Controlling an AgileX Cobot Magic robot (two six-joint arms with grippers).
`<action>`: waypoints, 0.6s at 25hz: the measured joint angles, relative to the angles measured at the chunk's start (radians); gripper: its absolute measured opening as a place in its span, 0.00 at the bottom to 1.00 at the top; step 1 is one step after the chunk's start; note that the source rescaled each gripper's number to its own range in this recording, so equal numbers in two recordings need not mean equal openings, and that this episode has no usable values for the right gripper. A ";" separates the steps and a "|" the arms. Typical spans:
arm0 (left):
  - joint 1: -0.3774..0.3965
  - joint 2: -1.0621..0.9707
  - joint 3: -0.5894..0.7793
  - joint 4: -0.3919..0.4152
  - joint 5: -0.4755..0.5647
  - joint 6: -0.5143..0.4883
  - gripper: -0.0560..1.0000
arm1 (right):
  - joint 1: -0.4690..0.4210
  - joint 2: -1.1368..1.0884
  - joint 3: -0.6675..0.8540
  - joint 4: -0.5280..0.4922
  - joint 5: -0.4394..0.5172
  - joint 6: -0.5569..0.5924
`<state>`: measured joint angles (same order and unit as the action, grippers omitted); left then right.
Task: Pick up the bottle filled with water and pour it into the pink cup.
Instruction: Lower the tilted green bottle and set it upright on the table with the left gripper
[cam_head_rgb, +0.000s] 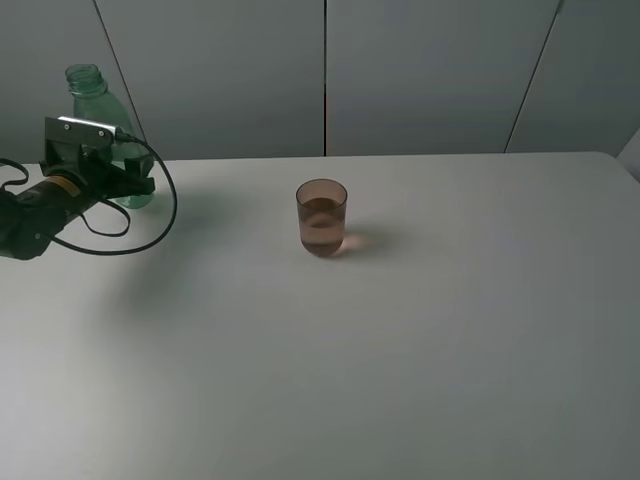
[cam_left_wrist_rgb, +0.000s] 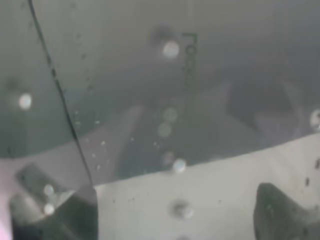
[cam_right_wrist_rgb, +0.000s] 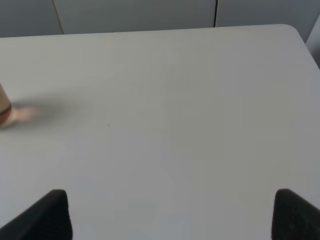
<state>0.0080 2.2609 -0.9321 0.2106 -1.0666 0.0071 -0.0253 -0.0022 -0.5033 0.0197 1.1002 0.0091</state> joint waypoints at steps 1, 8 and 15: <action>0.000 0.007 0.000 0.000 0.000 0.000 0.06 | 0.000 0.000 0.000 0.000 0.000 0.000; 0.000 0.010 0.000 0.000 0.002 -0.026 0.06 | 0.000 0.000 0.000 0.000 0.000 0.000; 0.000 0.027 0.000 -0.002 0.003 -0.051 0.06 | 0.000 0.000 0.000 0.000 0.000 0.000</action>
<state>0.0080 2.2883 -0.9321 0.2084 -1.0635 -0.0444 -0.0253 -0.0022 -0.5033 0.0197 1.1002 0.0091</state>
